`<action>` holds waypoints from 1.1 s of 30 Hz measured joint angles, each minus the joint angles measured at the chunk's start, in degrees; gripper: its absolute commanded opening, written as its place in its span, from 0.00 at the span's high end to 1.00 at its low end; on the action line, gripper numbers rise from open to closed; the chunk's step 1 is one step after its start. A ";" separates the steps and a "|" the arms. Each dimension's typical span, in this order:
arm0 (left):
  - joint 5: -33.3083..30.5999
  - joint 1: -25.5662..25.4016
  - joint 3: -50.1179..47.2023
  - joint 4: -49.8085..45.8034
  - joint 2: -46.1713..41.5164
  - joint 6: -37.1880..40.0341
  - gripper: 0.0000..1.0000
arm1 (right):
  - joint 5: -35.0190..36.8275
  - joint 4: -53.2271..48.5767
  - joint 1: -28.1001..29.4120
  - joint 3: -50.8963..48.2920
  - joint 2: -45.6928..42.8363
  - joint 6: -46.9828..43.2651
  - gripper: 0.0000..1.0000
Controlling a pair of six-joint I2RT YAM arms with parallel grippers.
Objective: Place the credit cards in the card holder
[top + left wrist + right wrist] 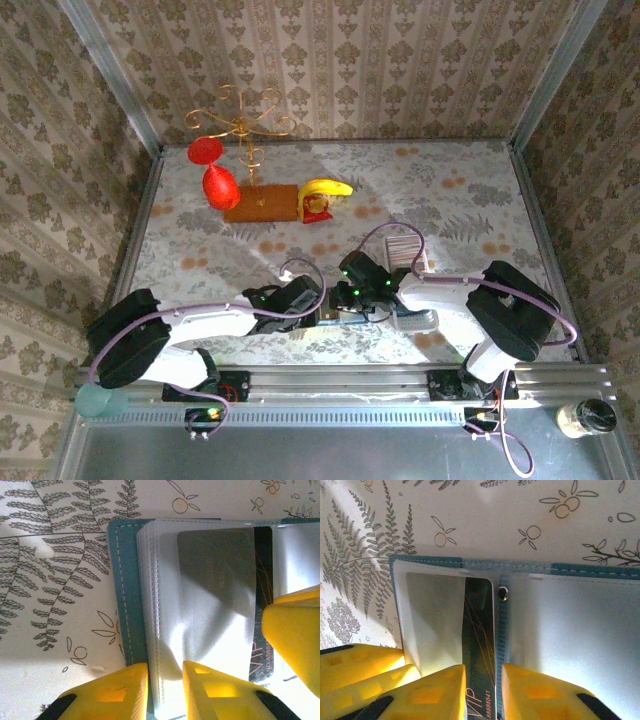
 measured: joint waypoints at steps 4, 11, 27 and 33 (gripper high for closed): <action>0.94 0.85 -0.55 0.07 -2.10 0.44 0.67 | 0.02 -0.07 0.00 0.00 0.00 -0.09 0.86; 0.94 3.15 -3.65 1.11 -6.58 0.42 0.70 | 0.02 -0.20 0.00 0.15 0.00 0.13 0.94; 2.60 4.20 -6.27 6.03 -4.55 -0.44 0.71 | -0.98 3.06 0.79 0.61 0.96 3.43 0.92; 1.25 4.61 -7.06 3.23 -8.35 -0.44 0.63 | -0.61 1.79 0.94 0.92 0.24 3.04 0.86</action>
